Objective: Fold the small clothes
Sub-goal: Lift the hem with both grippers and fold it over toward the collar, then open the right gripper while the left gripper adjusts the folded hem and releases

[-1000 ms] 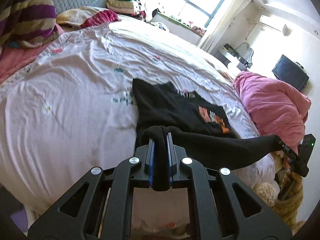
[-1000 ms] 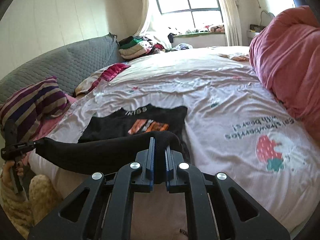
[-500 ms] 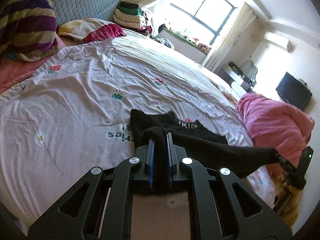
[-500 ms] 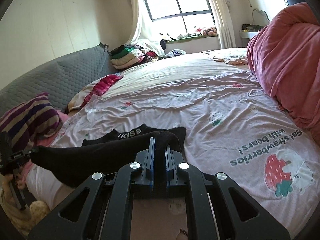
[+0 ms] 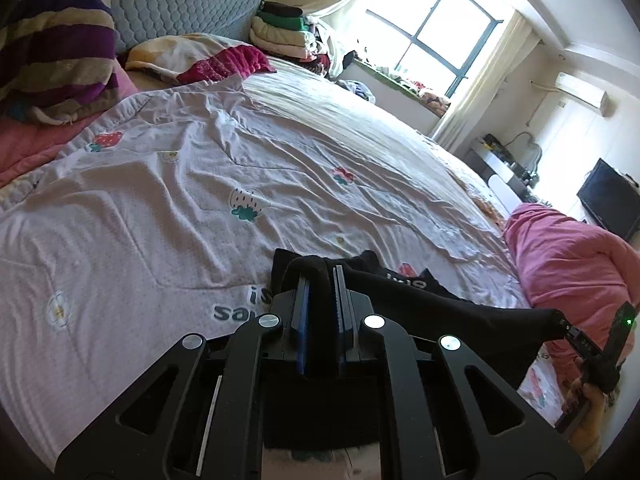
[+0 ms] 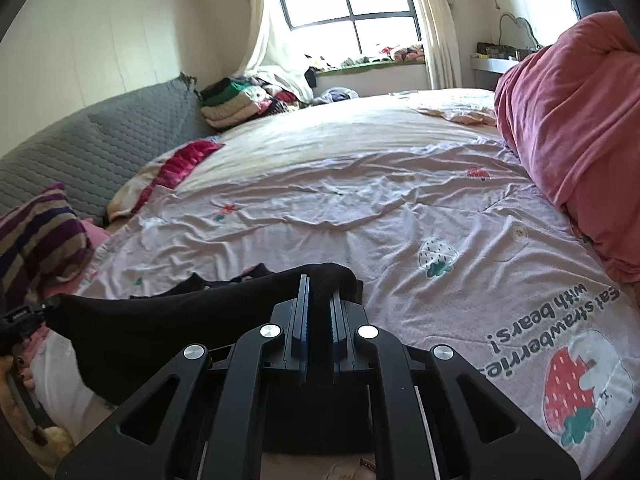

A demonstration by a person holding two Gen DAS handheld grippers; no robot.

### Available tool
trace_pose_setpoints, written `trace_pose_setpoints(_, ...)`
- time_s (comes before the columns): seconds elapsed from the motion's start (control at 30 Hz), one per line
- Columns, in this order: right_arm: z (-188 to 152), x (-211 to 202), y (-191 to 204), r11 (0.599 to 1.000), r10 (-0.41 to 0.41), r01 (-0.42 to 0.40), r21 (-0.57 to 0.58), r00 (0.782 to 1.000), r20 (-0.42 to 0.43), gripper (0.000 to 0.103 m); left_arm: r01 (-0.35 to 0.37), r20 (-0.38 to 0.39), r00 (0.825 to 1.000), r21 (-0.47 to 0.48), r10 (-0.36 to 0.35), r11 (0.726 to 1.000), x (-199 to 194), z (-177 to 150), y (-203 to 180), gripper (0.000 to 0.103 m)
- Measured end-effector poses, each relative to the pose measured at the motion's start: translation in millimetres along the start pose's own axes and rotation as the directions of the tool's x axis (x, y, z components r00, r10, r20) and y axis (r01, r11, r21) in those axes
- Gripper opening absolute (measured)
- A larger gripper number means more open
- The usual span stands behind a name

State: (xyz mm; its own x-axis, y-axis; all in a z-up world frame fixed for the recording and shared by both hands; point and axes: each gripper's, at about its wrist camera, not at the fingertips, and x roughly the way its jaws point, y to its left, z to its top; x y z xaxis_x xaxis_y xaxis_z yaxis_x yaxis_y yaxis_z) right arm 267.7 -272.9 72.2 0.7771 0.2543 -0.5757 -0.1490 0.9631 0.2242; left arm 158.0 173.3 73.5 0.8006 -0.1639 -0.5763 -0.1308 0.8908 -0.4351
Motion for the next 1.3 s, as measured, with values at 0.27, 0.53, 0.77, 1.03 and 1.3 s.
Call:
trace_pose_setpoints(0.27,-15,46,-13,1.0,-0.018,0.02,0.017,0.998,-0.067,0.007,-0.062,-0.034,0.997,0.021,0.063,0.998,44,-5,4,0.004)
trace_pose_setpoints(0.53,-22,62,-9,0.997,-0.079,0.077,-0.031,0.994,-0.079,0.04,-0.094,0.012,0.996,0.043,0.094,0.995,40,-5,4,0.035)
trace_pose_setpoints(0.77,-27,47,5,0.989,-0.058,0.051,-0.137,0.997,-0.052,0.029,-0.038,-0.016,0.999,0.185,0.042,0.982,29,-18,-28,0.032)
trace_pose_setpoints(1.03,-48,83,22,0.963,-0.103,0.053,-0.264,0.978,-0.18,0.017,-0.067,-0.208,0.966,0.369,0.152,0.927,84,-66,-49,0.011)
trace_pose_setpoints(1.3,-45,123,22,0.954,-0.151,0.086,-0.286,0.964,-0.217,0.017,-0.114,-0.168,0.969,0.344,0.18,0.932,123,-43,-41,0.012)
